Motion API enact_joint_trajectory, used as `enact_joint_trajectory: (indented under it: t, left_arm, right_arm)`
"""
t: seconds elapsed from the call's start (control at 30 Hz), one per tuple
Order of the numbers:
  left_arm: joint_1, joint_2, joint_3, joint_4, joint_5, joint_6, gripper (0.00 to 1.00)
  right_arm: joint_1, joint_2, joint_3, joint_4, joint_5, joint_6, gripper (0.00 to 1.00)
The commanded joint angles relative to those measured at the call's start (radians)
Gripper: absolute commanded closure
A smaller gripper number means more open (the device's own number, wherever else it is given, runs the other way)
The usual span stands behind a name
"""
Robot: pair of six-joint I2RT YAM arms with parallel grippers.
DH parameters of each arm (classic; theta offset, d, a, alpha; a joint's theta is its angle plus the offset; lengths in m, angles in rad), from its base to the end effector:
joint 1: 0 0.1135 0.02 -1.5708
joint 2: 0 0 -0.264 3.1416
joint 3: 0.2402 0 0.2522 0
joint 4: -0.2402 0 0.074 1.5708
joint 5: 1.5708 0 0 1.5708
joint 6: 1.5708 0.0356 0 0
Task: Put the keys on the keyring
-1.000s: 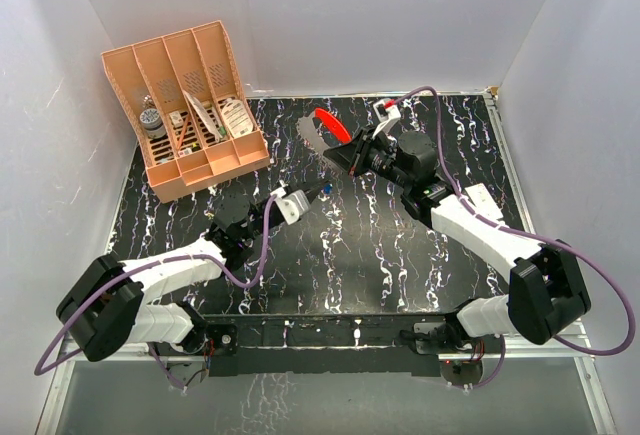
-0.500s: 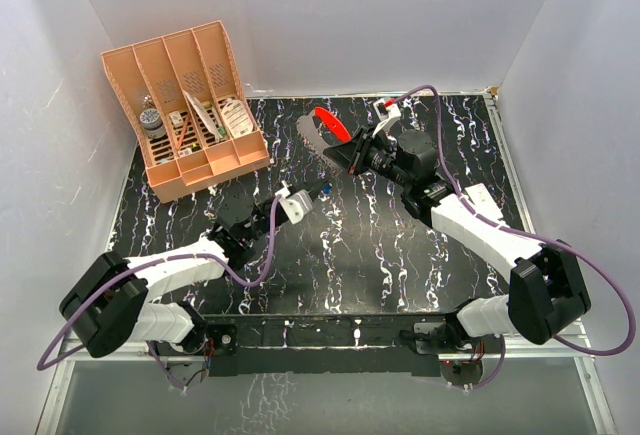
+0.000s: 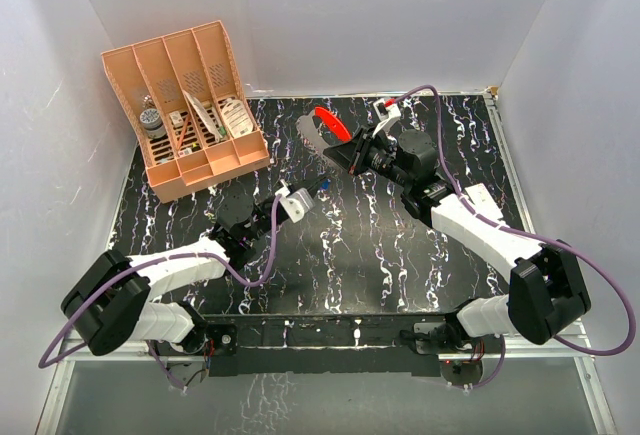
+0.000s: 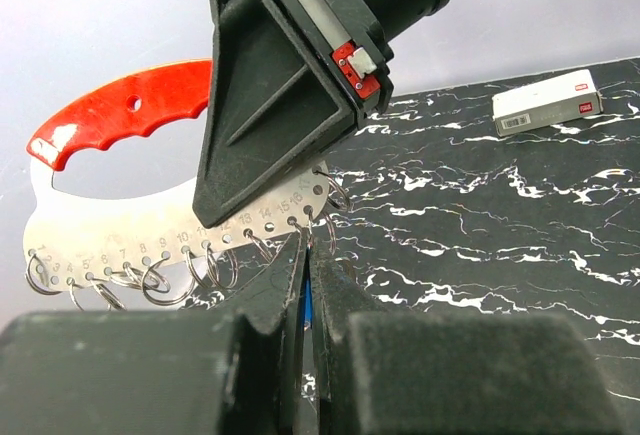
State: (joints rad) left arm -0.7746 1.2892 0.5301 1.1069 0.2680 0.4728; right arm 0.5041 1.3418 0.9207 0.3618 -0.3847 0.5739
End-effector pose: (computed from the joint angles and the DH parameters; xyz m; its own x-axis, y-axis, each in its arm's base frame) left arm 0.1846 -0.1938 0.2790 0.6050 0.0223 -0.7959 0.6480 0.5671 0.5085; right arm 0.2693 0.1638 0.3189 -0.4647 0.3184 -0.8262 -0.6233 0.5452 0.5606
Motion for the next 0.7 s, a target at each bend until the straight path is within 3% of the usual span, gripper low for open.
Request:
enact_joint_trajectory:
  t: [0.0, 0.67]
  left_arm:
    - [-0.005, 0.009, 0.023, 0.050, -0.003, 0.017, 1.00]
    - [-0.005, 0.029, 0.036, 0.067, -0.006, 0.017, 1.00]
  right_arm:
    - [0.007, -0.020, 0.051, 0.056, -0.005, -0.010, 1.00]
    - [0.013, -0.023, 0.051, 0.047, -0.005, -0.017, 1.00]
